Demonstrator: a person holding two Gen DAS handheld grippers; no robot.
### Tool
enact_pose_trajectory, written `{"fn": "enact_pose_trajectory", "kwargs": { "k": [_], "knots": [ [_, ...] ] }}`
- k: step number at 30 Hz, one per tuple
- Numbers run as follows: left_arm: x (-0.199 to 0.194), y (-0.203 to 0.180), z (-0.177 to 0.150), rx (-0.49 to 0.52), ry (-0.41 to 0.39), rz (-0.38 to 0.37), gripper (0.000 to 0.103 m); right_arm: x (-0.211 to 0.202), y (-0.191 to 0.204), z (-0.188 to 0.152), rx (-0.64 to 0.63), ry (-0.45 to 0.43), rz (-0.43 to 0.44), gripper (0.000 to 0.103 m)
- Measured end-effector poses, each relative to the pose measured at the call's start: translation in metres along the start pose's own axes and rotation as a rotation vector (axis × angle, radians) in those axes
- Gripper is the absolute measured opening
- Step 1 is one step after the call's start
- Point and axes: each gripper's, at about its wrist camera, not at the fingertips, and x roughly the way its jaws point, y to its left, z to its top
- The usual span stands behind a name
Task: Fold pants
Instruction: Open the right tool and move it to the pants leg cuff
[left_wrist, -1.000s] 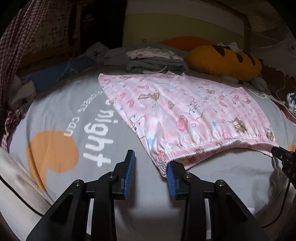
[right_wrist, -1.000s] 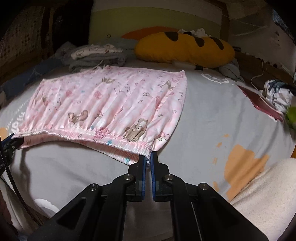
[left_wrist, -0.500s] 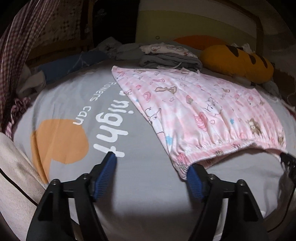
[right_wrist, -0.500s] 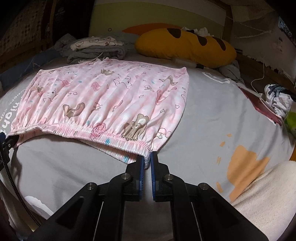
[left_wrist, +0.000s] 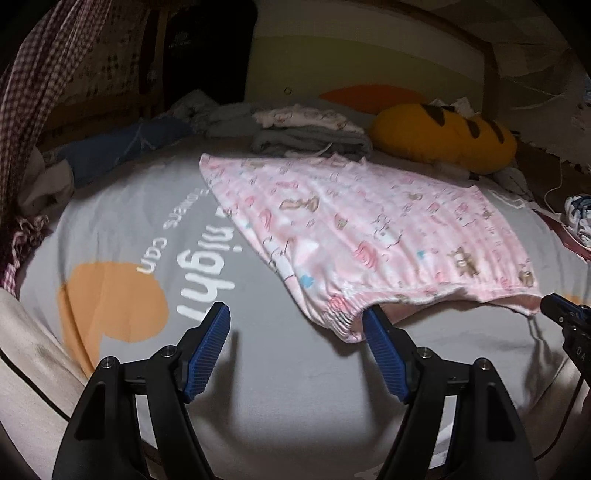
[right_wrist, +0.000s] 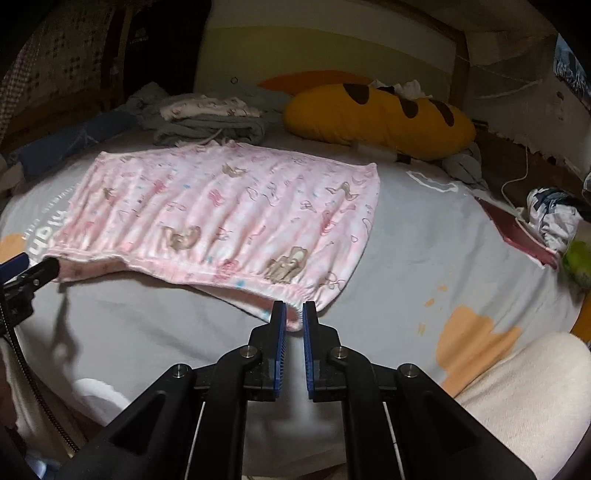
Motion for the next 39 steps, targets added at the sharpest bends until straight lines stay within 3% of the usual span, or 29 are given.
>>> {"fn": "enact_pose_trajectory", "kwargs": {
  "k": [6, 10, 18, 20, 22, 24, 27, 33, 39],
  "knots": [
    [-0.02, 0.006, 0.005, -0.001, -0.07, -0.004, 0.075, -0.012, -0.011, 0.005, 0.079, -0.001, 0.027, 0.007],
    [-0.031, 0.017, 0.01, -0.046, -0.096, -0.018, 0.078, -0.019, -0.006, 0.011, 0.054, -0.016, -0.001, 0.007],
    [-0.057, 0.035, 0.019, -0.086, -0.188, -0.01, 0.095, -0.025, 0.018, 0.029, 0.002, -0.046, 0.033, 0.017],
    [-0.062, 0.038, 0.02, -0.08, -0.215, 0.007, 0.098, -0.029, 0.024, 0.034, -0.014, -0.066, 0.039, 0.03],
    [-0.065, 0.041, 0.021, -0.083, -0.232, 0.026, 0.099, -0.033, 0.029, 0.038, -0.025, -0.093, 0.045, 0.061],
    [-0.068, 0.045, 0.02, -0.098, -0.252, 0.061, 0.099, -0.04, 0.037, 0.042, -0.046, -0.141, 0.047, 0.074],
    [-0.07, 0.052, 0.02, -0.107, -0.254, 0.07, 0.1, -0.044, 0.051, 0.046, -0.111, -0.175, 0.066, 0.085],
    [-0.074, 0.069, 0.02, -0.163, -0.257, 0.072, 0.1, -0.038, 0.089, 0.043, -0.309, -0.205, 0.143, 0.086],
    [-0.077, 0.078, 0.018, -0.181, -0.268, 0.095, 0.1, -0.023, 0.131, 0.028, -0.462, -0.19, 0.34, 0.084]
  ]
}}
